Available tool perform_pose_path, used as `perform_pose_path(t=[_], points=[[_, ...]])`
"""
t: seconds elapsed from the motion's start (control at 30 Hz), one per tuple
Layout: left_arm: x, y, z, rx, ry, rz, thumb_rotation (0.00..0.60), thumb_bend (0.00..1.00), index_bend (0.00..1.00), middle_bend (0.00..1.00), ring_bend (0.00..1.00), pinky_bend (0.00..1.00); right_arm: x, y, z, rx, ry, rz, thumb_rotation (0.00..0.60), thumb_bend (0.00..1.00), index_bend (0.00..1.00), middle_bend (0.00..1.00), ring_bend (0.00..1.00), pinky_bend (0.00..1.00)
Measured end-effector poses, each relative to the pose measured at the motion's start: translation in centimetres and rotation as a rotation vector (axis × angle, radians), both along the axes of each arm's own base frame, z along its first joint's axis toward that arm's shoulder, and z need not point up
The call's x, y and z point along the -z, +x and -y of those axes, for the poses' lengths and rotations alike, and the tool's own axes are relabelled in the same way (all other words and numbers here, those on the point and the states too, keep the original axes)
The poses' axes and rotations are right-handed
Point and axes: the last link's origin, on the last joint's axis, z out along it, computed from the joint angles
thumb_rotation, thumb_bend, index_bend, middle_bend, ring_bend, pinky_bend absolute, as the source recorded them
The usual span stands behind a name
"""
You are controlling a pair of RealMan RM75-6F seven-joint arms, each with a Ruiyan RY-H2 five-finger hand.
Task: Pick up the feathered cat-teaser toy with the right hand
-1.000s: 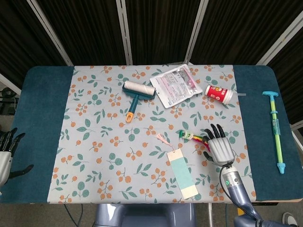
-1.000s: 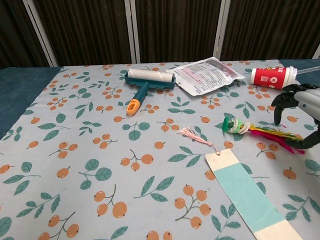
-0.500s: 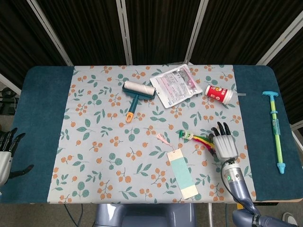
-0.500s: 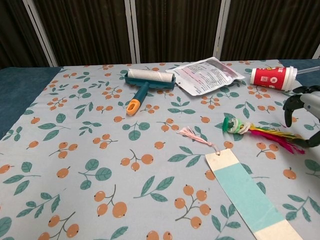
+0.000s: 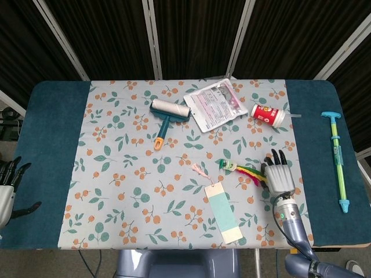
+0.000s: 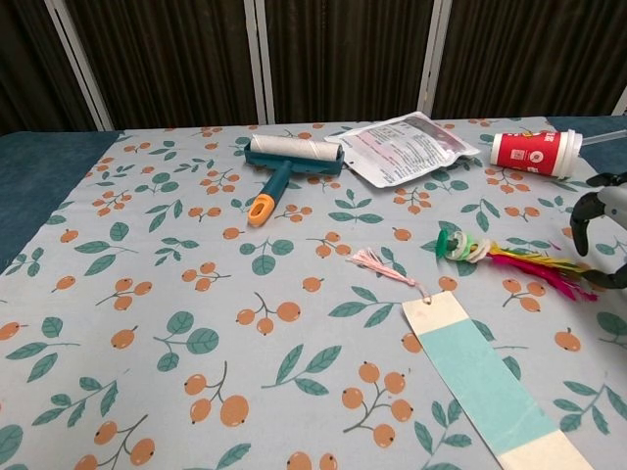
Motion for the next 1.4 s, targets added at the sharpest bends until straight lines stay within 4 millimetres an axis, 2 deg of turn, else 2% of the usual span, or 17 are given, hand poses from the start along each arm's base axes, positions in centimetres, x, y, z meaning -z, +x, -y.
perform_pose_path(t=[0.47,0.83,1.4], points=[[-0.01,0.00,0.00,0.000,0.000,0.001,0.550,0.15,0.12,0.00,0.00,0.00,0.06,-0.39,0.06,0.028,0.007,-0.022,0.600,0.23,0.55,0.28,0.00,0.00],[-0.01,0.00,0.00,0.000,-0.001,0.001,0.552,0.15,0.12,0.00,0.00,0.00,0.08,-0.47,0.11,0.039,0.011,-0.030,0.600,0.32,0.58,0.31,0.00,0.00],[0.00,0.01,0.00,0.000,0.000,0.001,0.558,0.15,0.12,0.00,0.00,0.00,0.04,-0.43,0.06,0.043,0.022,-0.033,0.600,0.36,0.62,0.34,0.00,0.00]])
